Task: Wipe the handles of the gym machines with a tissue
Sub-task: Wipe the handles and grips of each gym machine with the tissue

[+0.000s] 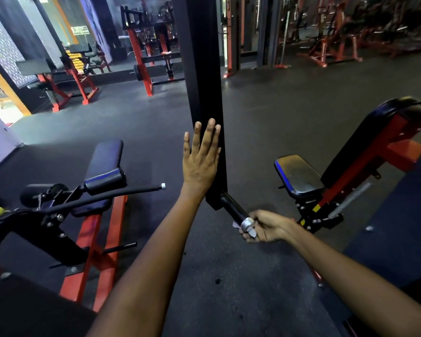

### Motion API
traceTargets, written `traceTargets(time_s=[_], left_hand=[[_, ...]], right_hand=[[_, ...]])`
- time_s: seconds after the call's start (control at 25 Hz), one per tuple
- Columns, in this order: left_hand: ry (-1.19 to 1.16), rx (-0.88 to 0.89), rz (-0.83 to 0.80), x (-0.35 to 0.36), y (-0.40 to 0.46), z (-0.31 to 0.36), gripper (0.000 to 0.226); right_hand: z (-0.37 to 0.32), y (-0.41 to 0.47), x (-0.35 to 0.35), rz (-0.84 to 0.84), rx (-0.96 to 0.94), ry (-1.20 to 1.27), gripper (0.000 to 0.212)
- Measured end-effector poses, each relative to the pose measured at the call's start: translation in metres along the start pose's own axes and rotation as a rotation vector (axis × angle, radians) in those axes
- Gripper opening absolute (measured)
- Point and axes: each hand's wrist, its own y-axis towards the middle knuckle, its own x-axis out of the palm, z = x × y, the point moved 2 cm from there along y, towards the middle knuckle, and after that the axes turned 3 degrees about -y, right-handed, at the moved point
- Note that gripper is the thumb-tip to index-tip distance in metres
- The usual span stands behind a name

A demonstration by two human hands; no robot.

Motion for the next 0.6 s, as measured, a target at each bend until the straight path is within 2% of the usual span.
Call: traceTargets(time_s=[0.12, 0.2, 0.28, 0.36, 0.44, 0.52, 0.6], left_hand=[[0.008, -0.007, -0.016, -0.001, 0.002, 0.001, 0.074], [0.005, 0.0, -0.032, 0.0, -0.002, 0.002, 0.073], [0.013, 0.007, -0.037, -0.001, -0.003, 0.001, 0.073], [0.015, 0.016, -0.037, -0.002, -0.004, -0.002, 0.073], [0.015, 0.027, -0.034, -0.003, -0.006, -0.004, 0.073], [0.015, 0.014, -0.032, -0.004, -0.006, -0.008, 0.073], [0.041, -0.004, -0.054, -0.008, -0.008, -0.009, 0.073]], right_hand=[[-0.027, 0.015, 0.009, 0.095, -0.003, 0.098, 0.04], [-0.045, 0.024, 0.029, 0.255, -0.181, -0.135, 0.035], [-0.032, 0.018, 0.029, 0.466, -0.488, -0.533, 0.028], [-0.002, -0.007, 0.017, 0.504, -0.779, -0.809, 0.027], [0.027, -0.026, 0.004, 0.506, -0.988, -1.03, 0.037], [0.018, -0.025, 0.005, 0.433, -1.017, -1.107, 0.037], [-0.005, -0.015, 0.023, 0.364, -0.836, -1.016, 0.02]])
